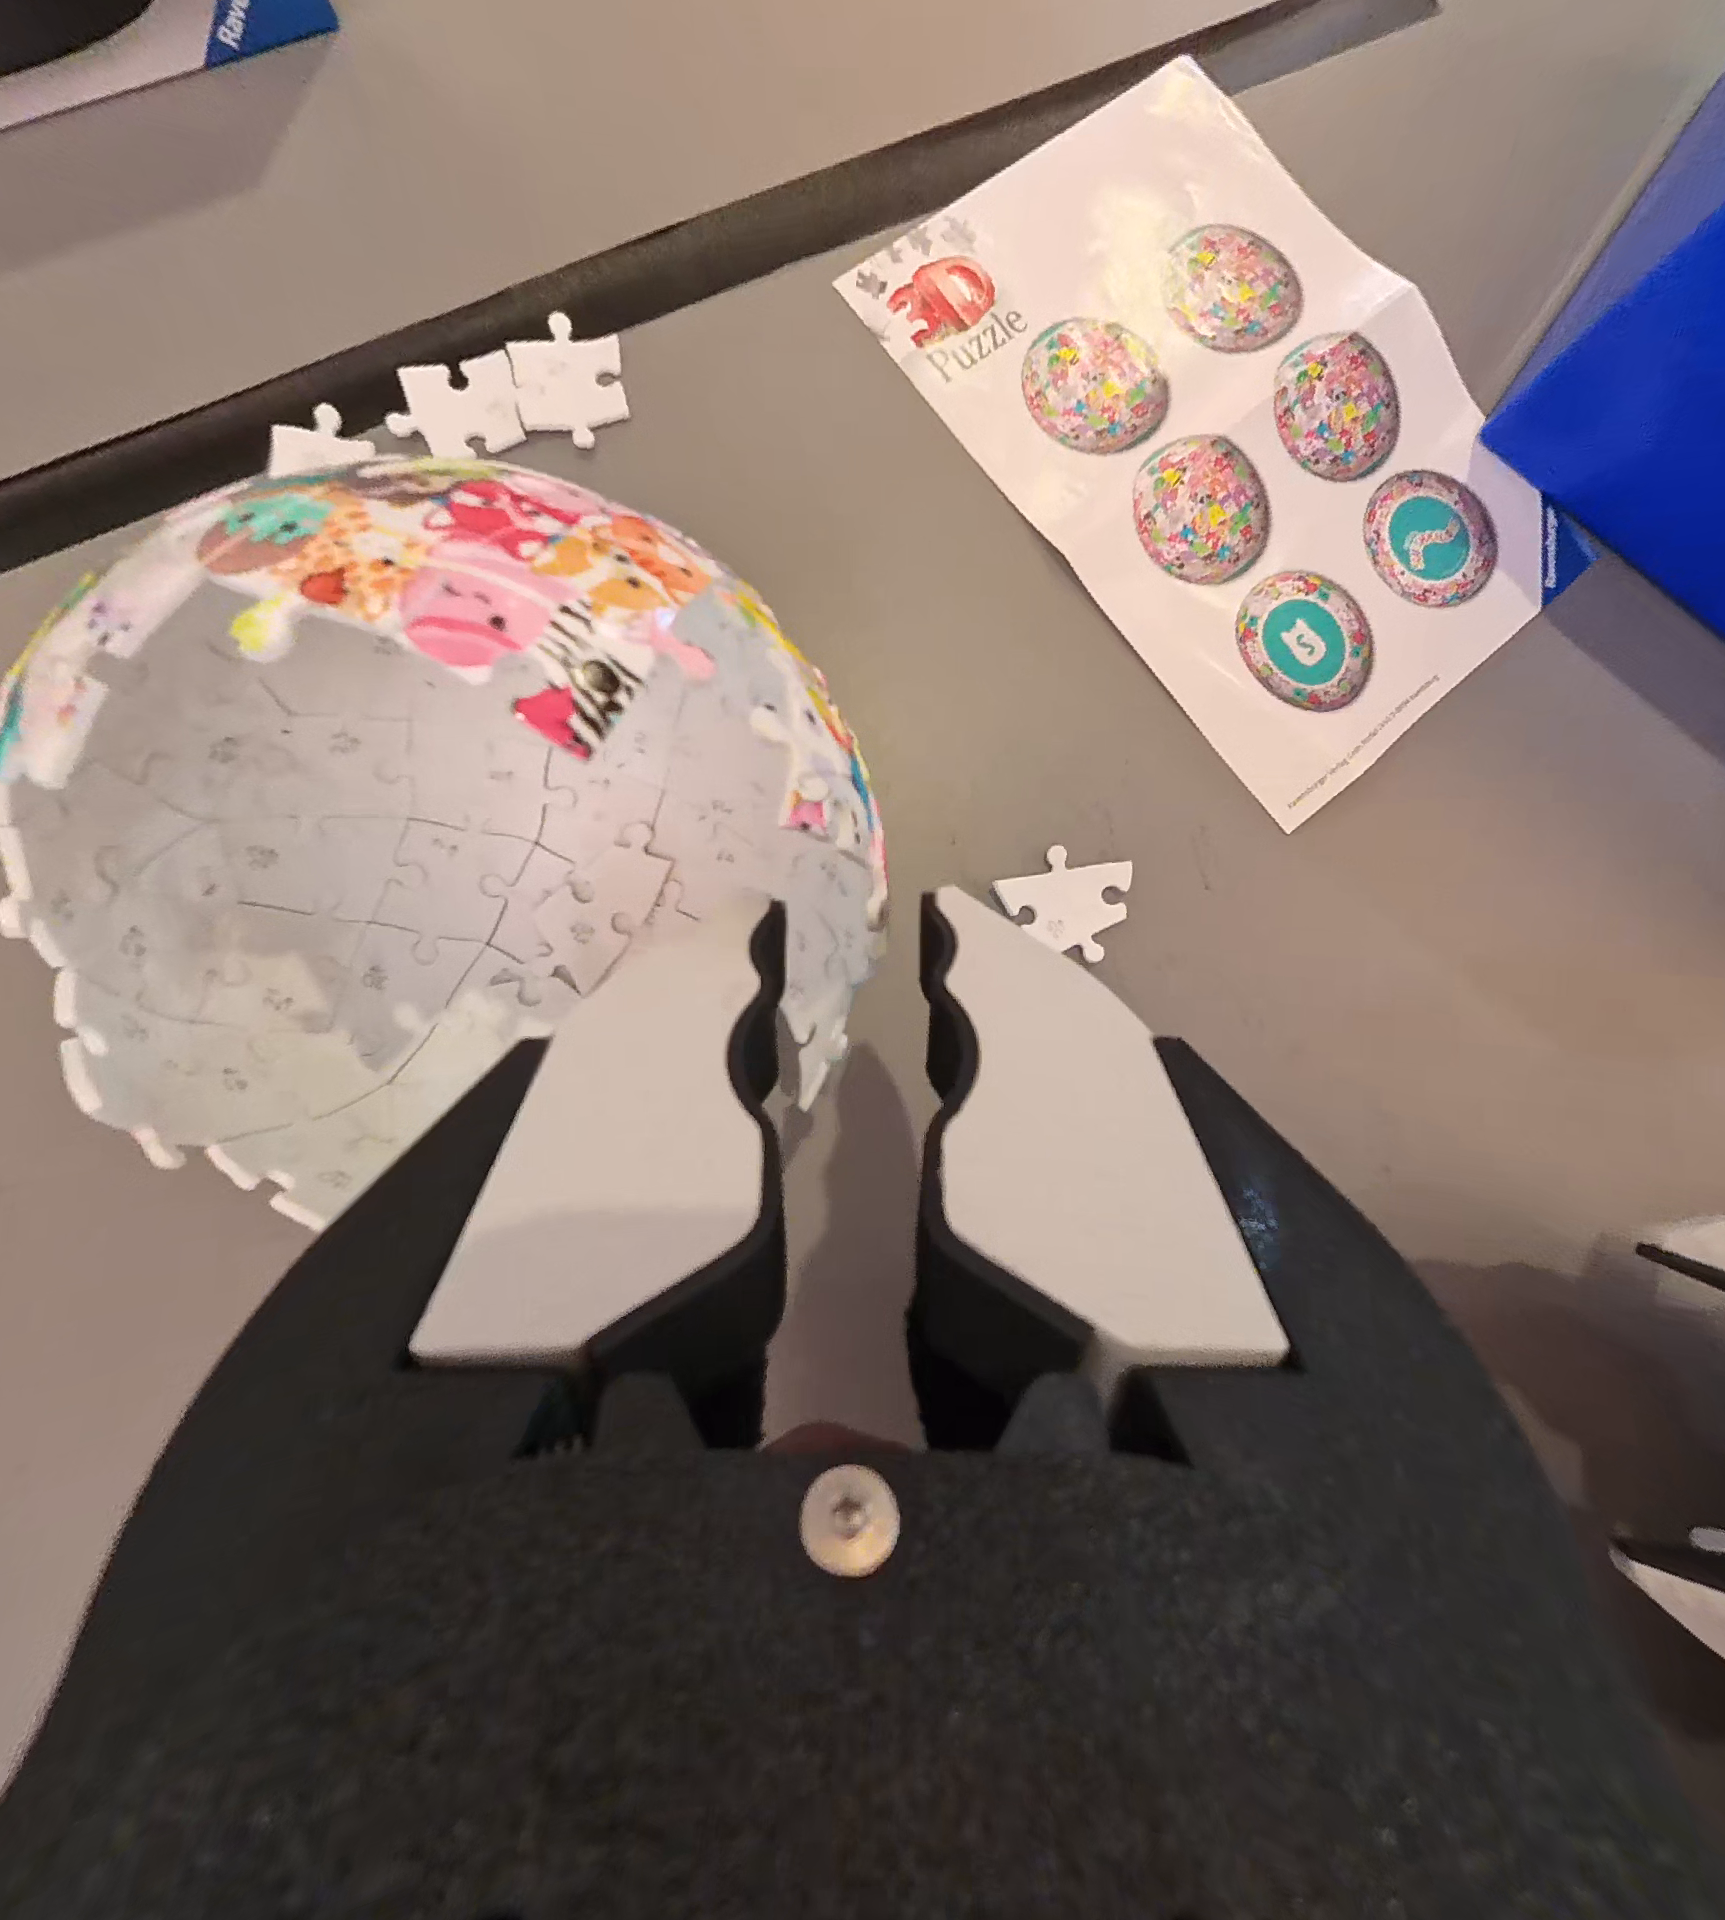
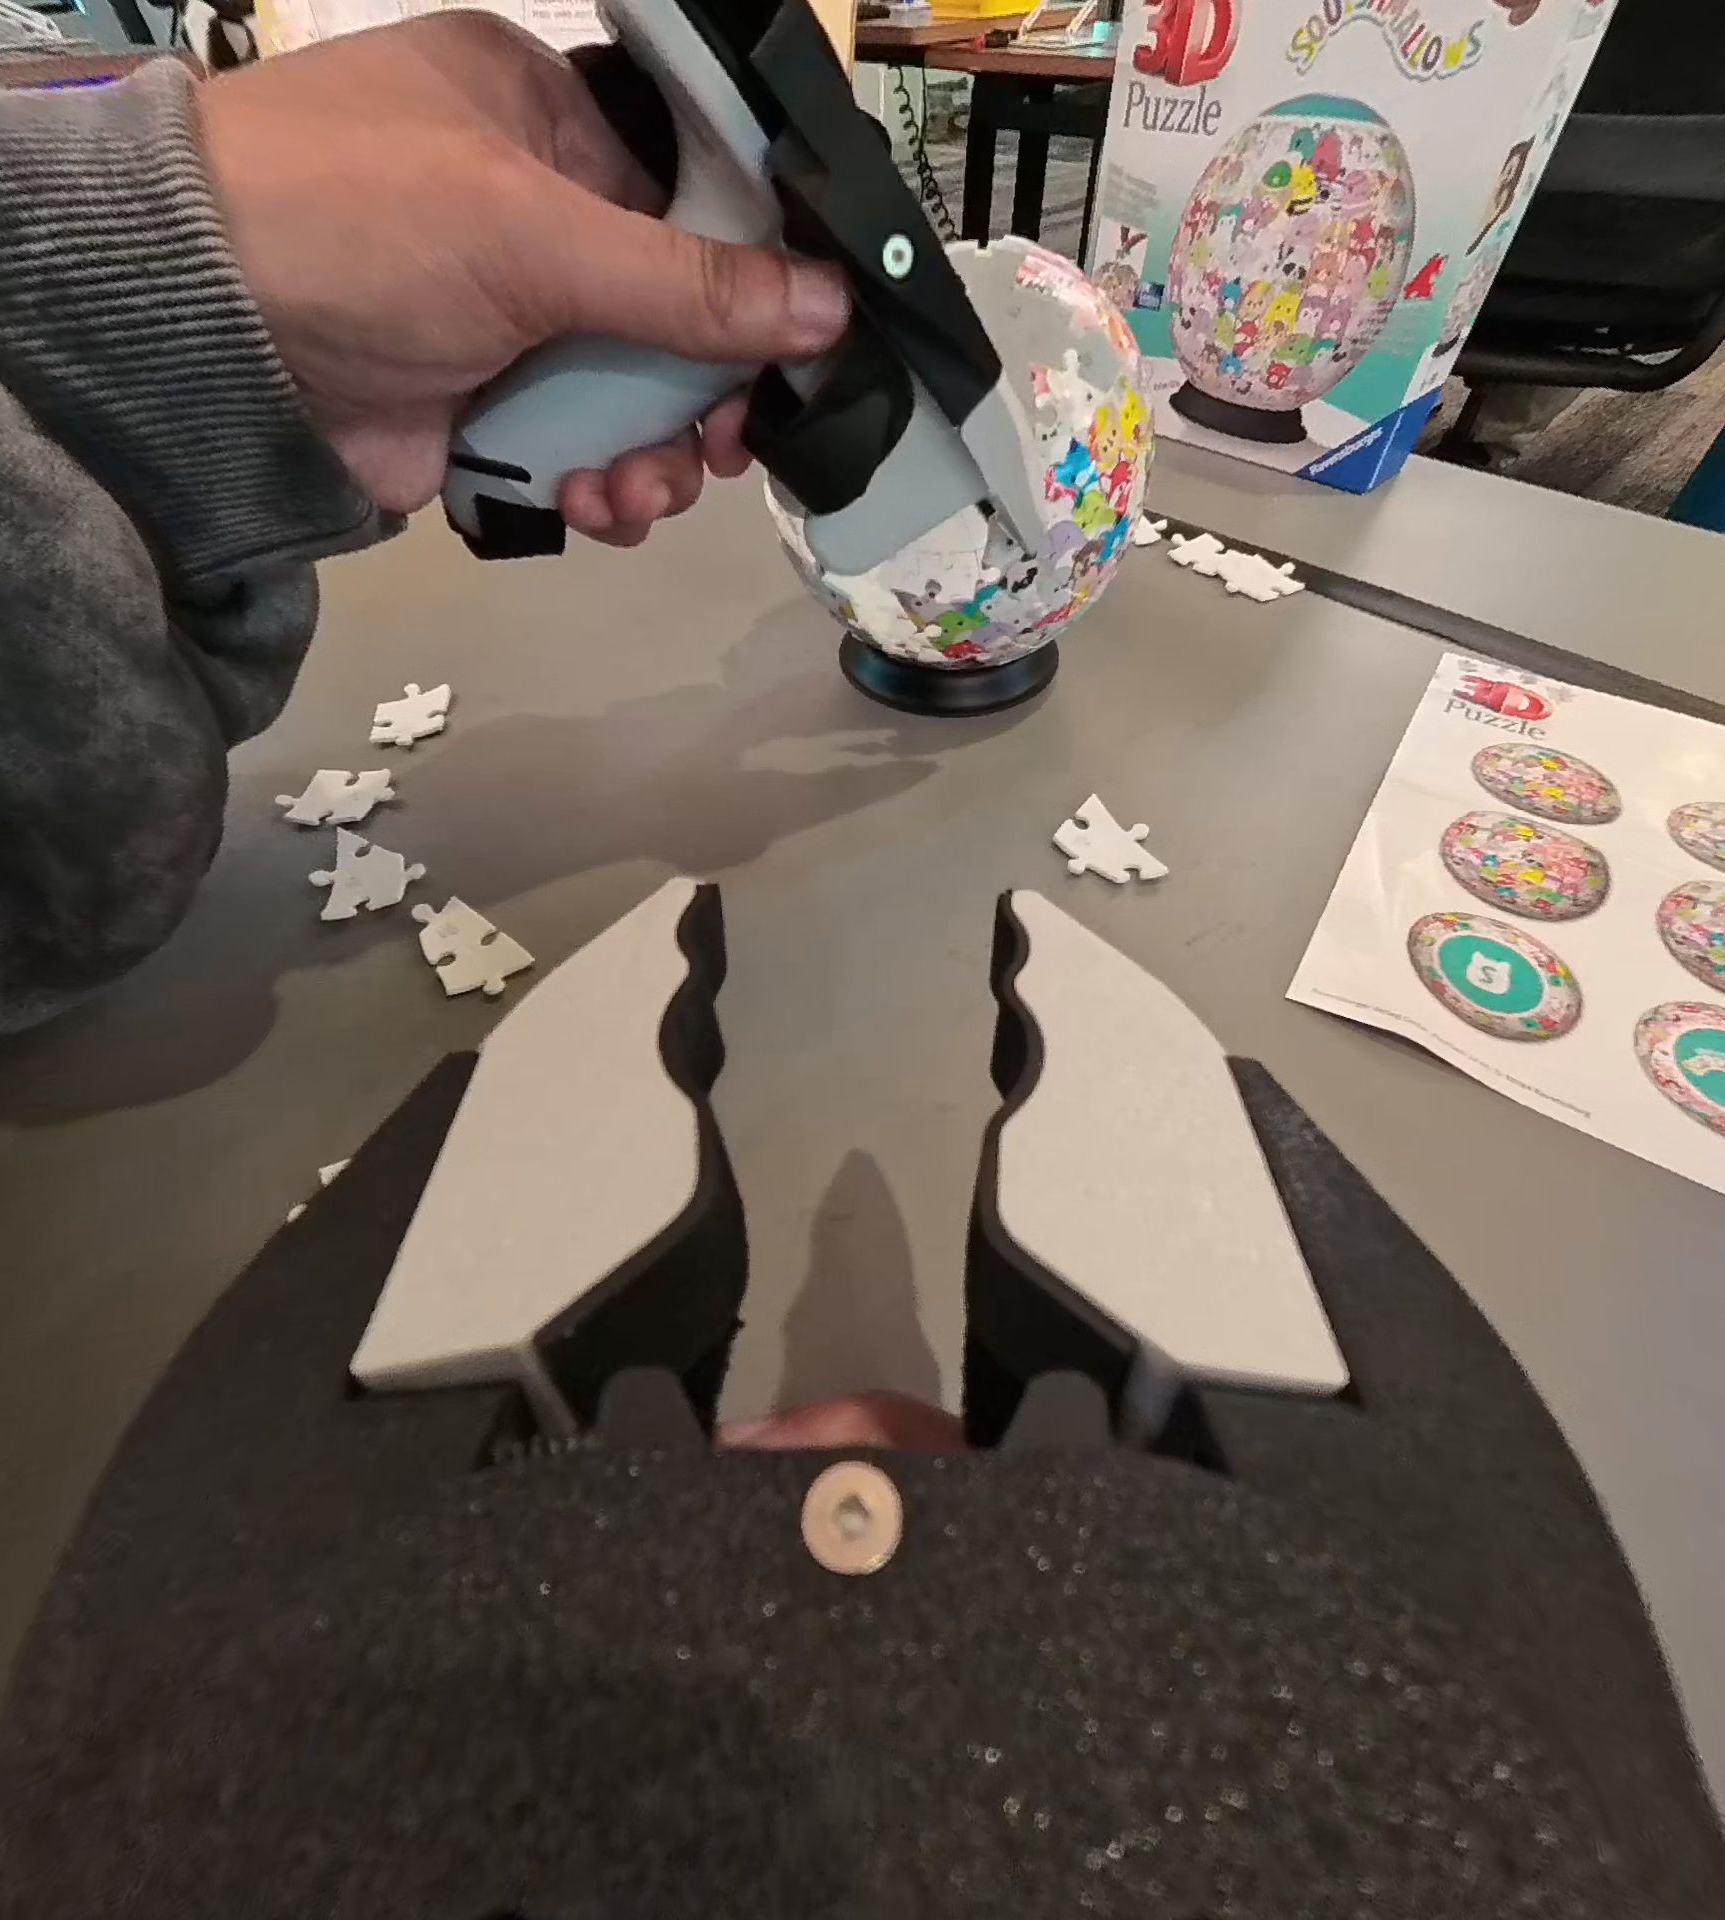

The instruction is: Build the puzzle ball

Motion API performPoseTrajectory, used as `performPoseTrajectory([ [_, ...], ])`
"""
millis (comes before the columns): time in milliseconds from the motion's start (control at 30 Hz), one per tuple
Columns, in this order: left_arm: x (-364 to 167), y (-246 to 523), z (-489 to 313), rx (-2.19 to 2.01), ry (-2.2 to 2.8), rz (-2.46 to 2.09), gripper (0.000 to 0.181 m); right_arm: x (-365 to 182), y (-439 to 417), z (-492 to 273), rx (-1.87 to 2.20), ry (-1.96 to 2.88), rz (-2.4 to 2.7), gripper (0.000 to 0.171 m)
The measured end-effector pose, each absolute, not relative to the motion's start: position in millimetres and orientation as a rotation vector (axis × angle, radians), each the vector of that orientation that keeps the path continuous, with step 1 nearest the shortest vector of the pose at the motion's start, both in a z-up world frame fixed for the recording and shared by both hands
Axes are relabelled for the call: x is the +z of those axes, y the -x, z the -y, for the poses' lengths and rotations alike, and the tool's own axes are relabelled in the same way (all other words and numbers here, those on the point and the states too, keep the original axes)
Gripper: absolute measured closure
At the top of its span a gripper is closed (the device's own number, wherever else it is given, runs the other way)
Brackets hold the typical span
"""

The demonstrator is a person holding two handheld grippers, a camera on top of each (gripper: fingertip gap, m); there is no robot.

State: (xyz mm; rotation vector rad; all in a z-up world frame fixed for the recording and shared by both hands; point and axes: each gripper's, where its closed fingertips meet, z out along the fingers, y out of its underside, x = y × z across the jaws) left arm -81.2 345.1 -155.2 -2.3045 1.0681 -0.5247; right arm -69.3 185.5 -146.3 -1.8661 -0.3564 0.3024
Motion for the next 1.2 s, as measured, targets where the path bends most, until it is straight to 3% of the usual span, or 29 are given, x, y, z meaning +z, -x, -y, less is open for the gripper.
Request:
performPoseTrajectory([
  [233,-153,84,-344,-0.48,2.284,-1.093,0.156,-143,64,-185,0.313,1.856,0.33,0.122],
  [400,-149,92,-343,-0.399,2.253,-1.115,0.141,-139,61,-184,0.334,1.842,0.31,0.122],
  [733,-95,155,-326,-0.33,1.97,-1.065,0.126,-138,55,-183,0.375,1.829,0.279,0.12],
  [1000,-136,239,-386,-0.371,2.014,-0.876,0.12,-148,61,-187,0.326,1.842,0.309,0.112],
  [1200,-127,250,-449,-0.624,1.735,-0.796,0.12,-156,55,-208,0.137,1.857,0.287,0.111],
])
